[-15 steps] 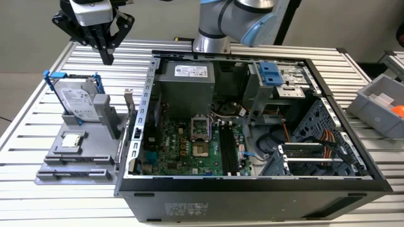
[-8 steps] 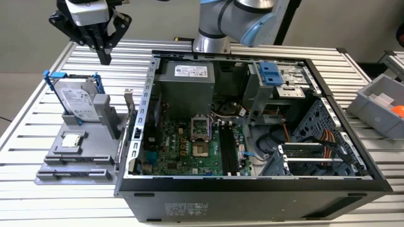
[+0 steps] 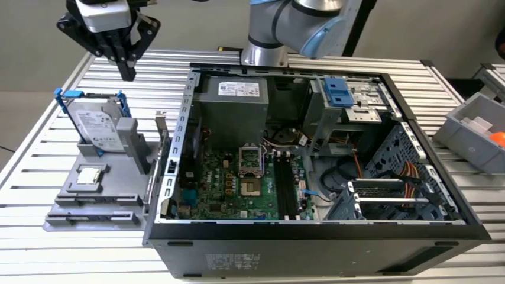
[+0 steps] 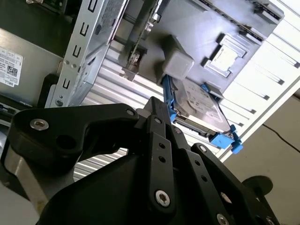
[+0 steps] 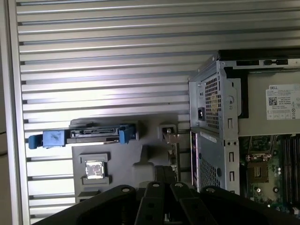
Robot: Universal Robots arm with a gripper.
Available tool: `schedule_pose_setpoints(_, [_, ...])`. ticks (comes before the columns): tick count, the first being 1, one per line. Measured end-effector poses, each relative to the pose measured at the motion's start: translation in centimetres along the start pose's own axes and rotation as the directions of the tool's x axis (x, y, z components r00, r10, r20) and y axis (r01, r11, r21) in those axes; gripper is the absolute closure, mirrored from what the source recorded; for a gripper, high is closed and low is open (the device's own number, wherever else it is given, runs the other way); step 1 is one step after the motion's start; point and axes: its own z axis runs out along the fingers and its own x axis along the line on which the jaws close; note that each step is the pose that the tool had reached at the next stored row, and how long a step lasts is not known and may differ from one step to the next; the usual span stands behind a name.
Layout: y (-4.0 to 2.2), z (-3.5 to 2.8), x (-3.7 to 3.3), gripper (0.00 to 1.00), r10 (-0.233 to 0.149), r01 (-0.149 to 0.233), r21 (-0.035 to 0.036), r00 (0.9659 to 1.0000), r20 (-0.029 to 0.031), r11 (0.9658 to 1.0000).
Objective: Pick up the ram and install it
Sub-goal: 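Reach for the ram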
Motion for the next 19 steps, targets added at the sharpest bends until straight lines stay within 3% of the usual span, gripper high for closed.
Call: schedule_pose_setpoints(19, [-0.06, 0.0, 0.78, 1.0, 0.0, 0.0, 0.0, 1.0, -0.0001, 1.0])
